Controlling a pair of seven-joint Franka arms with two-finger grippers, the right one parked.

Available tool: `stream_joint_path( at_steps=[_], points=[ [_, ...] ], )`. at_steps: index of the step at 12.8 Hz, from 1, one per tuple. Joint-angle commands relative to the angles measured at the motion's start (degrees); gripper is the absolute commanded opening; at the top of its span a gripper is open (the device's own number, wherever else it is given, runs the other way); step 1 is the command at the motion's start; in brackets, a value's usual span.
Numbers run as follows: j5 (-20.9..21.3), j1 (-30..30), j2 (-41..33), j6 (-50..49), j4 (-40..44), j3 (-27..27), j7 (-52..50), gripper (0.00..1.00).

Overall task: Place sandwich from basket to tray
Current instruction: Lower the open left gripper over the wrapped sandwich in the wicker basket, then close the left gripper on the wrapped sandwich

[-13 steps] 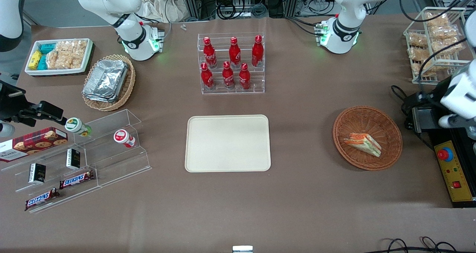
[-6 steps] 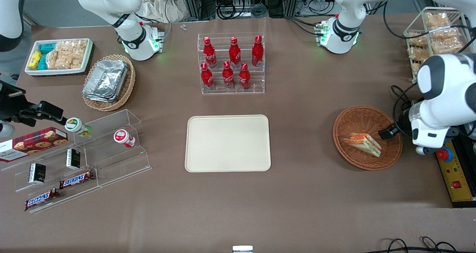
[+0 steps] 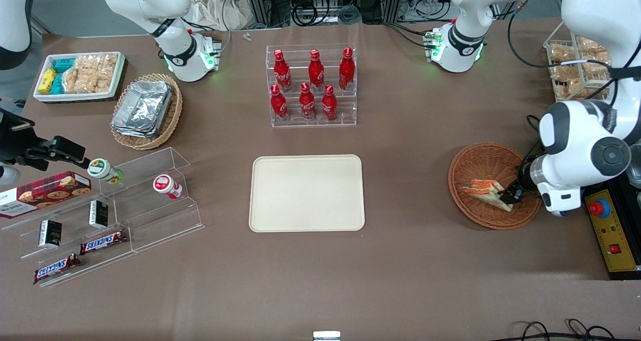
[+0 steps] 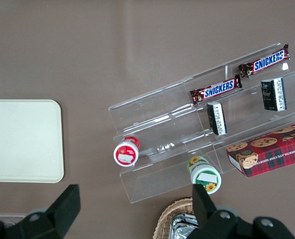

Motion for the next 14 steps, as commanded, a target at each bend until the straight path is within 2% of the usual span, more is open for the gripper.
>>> stream_joint_path(
  at_steps=[1, 11, 12, 13, 14],
  points=[
    [-0.49, 0.24, 0.59, 3.86, -1.79, -0.18, -3.71, 0.99],
    [0.38, 0.16, 3.85, 8.96, -3.72, -0.18, -6.62, 0.99],
    [0.38, 0.07, 3.85, 8.96, -3.9, -0.18, -7.05, 0.9],
    [0.38, -0.11, 3.77, 8.87, -3.81, -0.18, -8.45, 0.73],
    [0.38, -0.2, 3.33, 8.53, -3.46, -0.27, -9.68, 0.47]
  ],
)
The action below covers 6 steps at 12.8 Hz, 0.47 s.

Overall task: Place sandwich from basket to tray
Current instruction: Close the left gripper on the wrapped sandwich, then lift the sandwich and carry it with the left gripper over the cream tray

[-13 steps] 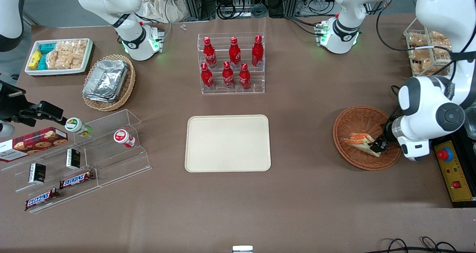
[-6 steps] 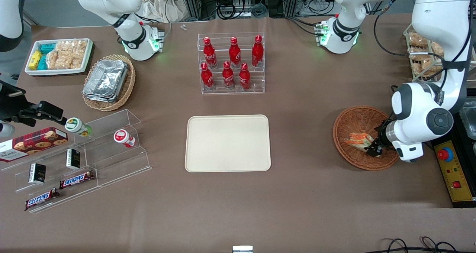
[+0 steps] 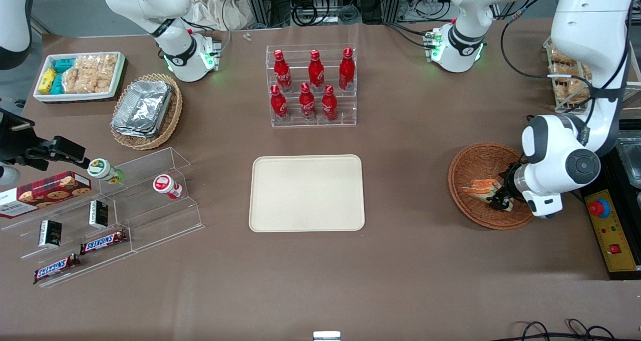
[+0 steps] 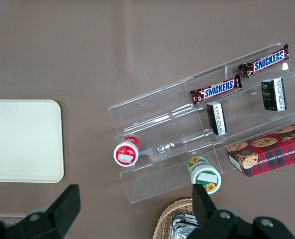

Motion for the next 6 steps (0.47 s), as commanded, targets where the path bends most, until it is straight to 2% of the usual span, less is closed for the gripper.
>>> stream_joint_path(
  at_steps=[1, 2, 3, 6],
  points=[
    [0.6, -0.26, -1.55, 1.02, -0.59, -0.43, -4.89, 0.26],
    [0.6, -0.34, -2.34, -0.64, 0.29, -0.6, -6.03, 0.05],
    [0.51, -0.34, -2.69, -2.92, 1.77, -0.87, -6.39, 0.0],
    [0.42, -0.43, -4.89, -11.17, 6.87, -1.84, -8.15, 0.0]
  ],
)
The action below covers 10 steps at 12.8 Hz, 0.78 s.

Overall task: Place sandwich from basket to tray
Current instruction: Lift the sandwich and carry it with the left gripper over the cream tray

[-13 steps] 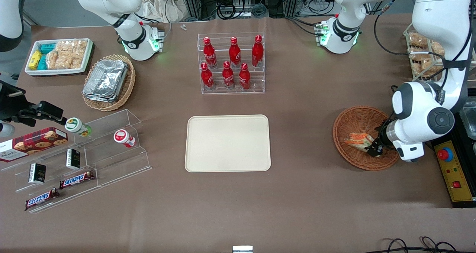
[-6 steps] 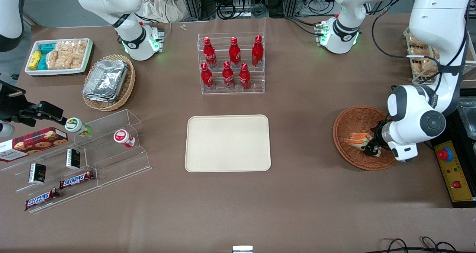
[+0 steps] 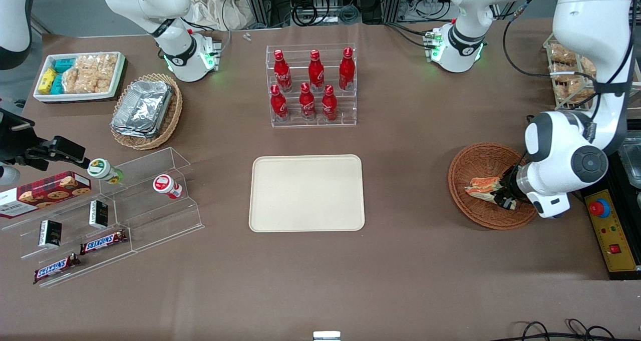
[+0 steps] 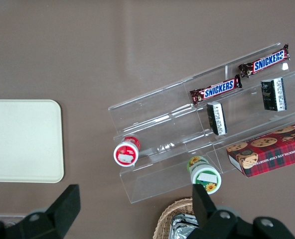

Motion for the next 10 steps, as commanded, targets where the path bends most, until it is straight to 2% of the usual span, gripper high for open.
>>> stream_joint_path(
  at_steps=[1, 6, 8, 10],
  points=[
    [0.16, -0.27, -2.72, -8.76, 5.53, -0.63, -1.66, 0.0],
    [-0.28, -0.18, -3.16, -30.47, 21.44, -1.77, 3.78, 0.0],
    [-0.2, -0.18, -3.25, -36.1, 26.97, -4.4, 5.37, 0.0],
    [-0.11, -0.09, -3.51, -37.62, 29.89, -7.3, 6.42, 0.0]
  ],
)
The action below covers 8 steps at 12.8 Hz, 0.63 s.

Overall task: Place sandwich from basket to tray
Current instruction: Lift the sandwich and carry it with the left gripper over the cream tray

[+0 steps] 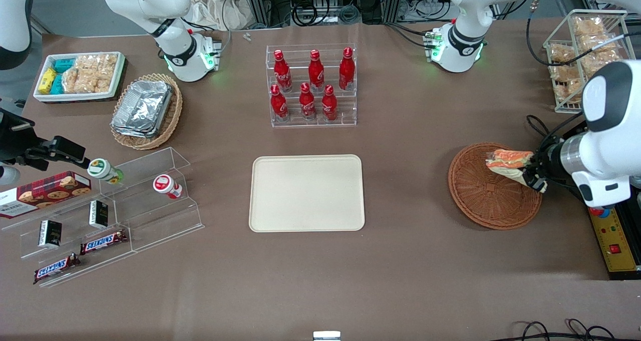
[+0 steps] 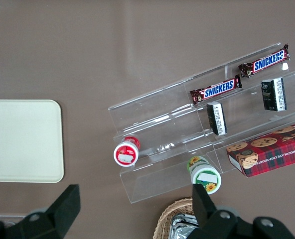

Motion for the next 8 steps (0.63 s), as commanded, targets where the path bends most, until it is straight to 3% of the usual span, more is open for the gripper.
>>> stream_joint_path(
  at_steps=[1, 5, 8],
  points=[
    [-0.18, 0.1, -0.69, -3.11, 3.55, -3.61, 4.29, 0.0],
    [0.68, -1.21, 0.79, -4.17, 3.02, -13.18, 12.14, 0.0],
    [2.27, -9.01, 3.16, 0.03, 3.11, -14.17, 12.57, 0.04]
  ],
)
